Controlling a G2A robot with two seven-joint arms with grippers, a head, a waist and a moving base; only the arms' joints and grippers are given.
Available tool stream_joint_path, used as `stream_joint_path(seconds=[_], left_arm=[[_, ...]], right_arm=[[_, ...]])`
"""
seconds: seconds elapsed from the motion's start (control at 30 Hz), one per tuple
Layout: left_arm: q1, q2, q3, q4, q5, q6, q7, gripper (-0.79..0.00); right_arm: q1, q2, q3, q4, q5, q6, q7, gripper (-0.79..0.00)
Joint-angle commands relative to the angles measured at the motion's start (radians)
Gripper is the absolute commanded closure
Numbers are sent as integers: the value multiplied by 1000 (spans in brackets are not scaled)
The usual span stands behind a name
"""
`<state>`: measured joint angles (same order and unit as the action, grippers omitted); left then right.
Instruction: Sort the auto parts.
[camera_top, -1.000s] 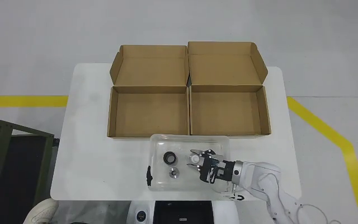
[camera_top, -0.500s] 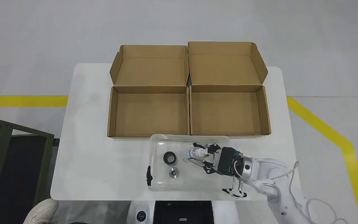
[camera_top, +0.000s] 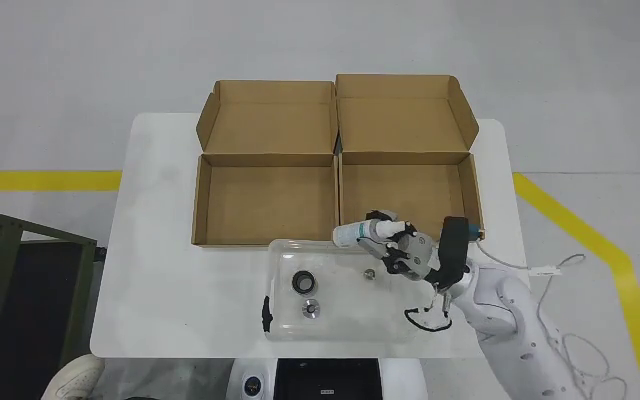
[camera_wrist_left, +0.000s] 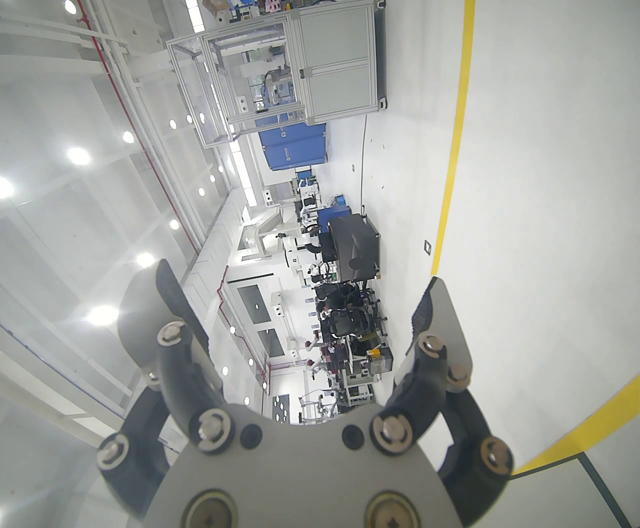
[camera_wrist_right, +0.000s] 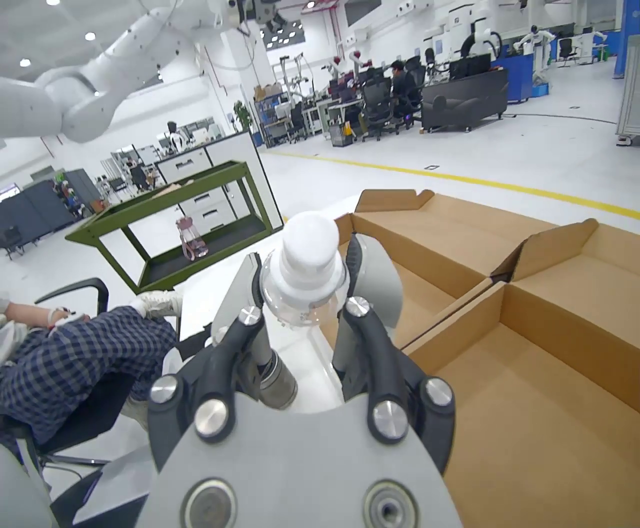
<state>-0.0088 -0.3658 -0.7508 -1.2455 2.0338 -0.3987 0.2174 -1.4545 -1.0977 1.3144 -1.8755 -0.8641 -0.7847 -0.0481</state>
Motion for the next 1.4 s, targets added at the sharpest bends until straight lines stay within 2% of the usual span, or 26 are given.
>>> stream_joint_path(seconds=[0.0,0.43,0.77,0.93,1.37], left_arm=[[0,0,0,0,0,0,0,-785],[0,0,0,0,0,0,0,-785],[0,0,0,0,0,0,0,-785],[0,0,0,0,0,0,0,-785],[0,0,0,0,0,0,0,-785]], right_arm=[[-7,1,16,-9,19,18,-9,0],[-27,4,77,-64,98,39,-9,0],[3,0,57,-72,37,90,38,0],[27,-3,41,-62,-35,150,80,0],[205,-14,-11,105,-78,275,254,0]])
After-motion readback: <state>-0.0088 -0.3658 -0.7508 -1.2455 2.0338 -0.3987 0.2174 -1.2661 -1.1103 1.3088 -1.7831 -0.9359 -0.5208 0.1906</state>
